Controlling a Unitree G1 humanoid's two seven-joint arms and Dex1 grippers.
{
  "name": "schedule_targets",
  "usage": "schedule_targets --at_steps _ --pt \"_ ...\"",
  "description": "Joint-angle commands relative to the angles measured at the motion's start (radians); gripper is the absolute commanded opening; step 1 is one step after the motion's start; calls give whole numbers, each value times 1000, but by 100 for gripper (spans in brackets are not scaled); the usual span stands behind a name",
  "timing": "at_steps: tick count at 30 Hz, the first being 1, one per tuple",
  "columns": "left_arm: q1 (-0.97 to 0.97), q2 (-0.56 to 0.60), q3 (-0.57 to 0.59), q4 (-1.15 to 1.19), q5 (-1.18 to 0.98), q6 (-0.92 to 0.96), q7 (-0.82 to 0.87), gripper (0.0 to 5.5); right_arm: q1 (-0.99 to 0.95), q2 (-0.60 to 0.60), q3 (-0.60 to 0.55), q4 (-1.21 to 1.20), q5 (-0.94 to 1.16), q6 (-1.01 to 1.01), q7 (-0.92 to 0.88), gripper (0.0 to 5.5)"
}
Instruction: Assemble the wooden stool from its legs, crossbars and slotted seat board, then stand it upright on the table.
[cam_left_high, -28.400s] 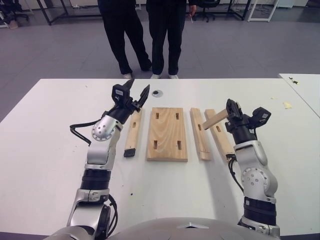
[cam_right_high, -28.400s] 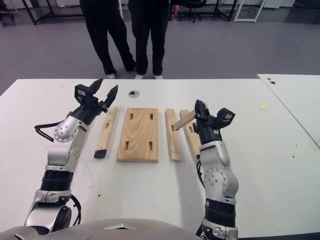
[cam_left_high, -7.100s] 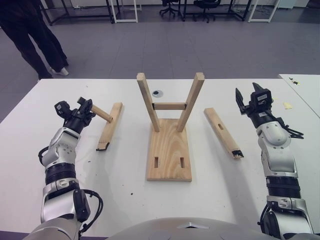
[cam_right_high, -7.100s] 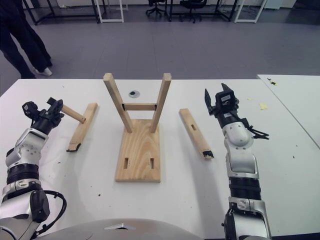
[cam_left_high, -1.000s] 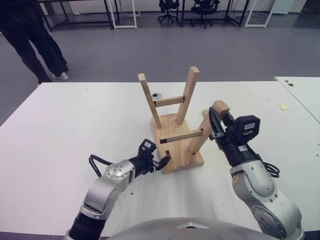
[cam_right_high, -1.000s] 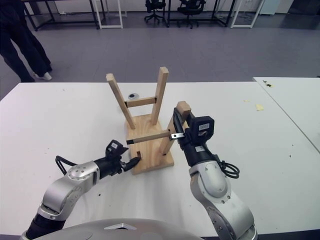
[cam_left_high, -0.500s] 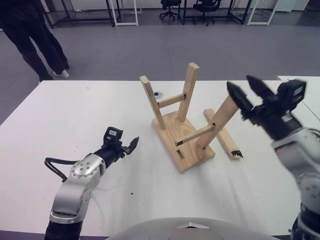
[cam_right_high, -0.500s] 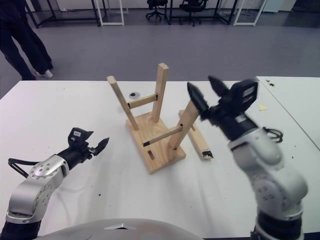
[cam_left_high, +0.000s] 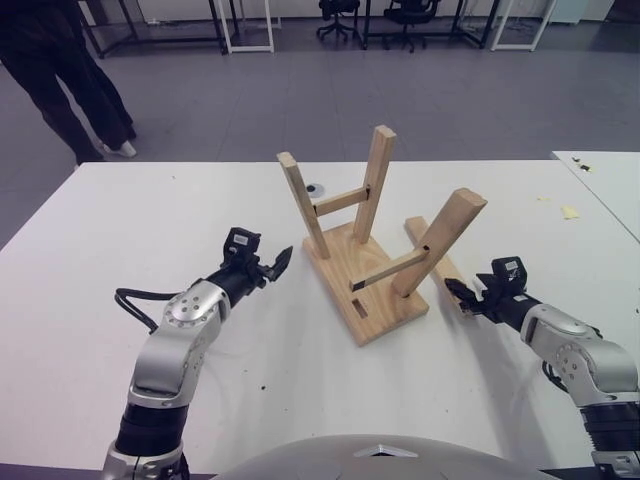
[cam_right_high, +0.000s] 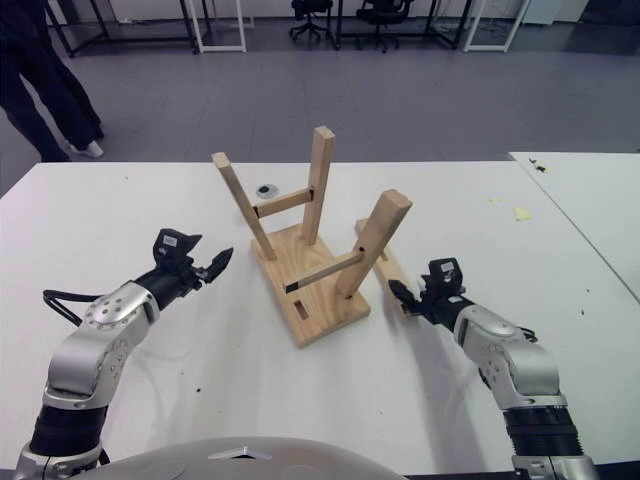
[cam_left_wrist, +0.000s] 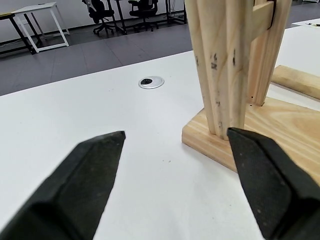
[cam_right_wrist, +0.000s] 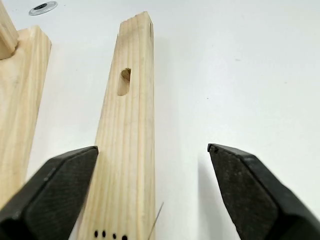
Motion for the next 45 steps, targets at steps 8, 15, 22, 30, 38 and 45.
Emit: schedule_targets --at_steps 8,15,22,30,38,45 --pt "-20 -14 -40 21 5 7 -14 376 -40 56 45 -5 -194 -20 3 390" --pt "-27 -13 -13 -32 -27 39 -12 376 -26 53 42 -22 -226 59 36 269" --pt "-364 -168 291 -173 -672 170 94 376 -306 -56 -178 -47 -252 -130 45 207" --pt "-831 -291 341 233 -1058 150 247 376 -627 -62 11 -361 -245 -274 231 207" --pt "-860 -257 374 194 -1151 79 264 290 -533 -88 20 -392 -283 -296 302 207" --pt "-800 -227 320 189 -1092 65 238 154 -532 -69 15 -423 -251 -297 334 207"
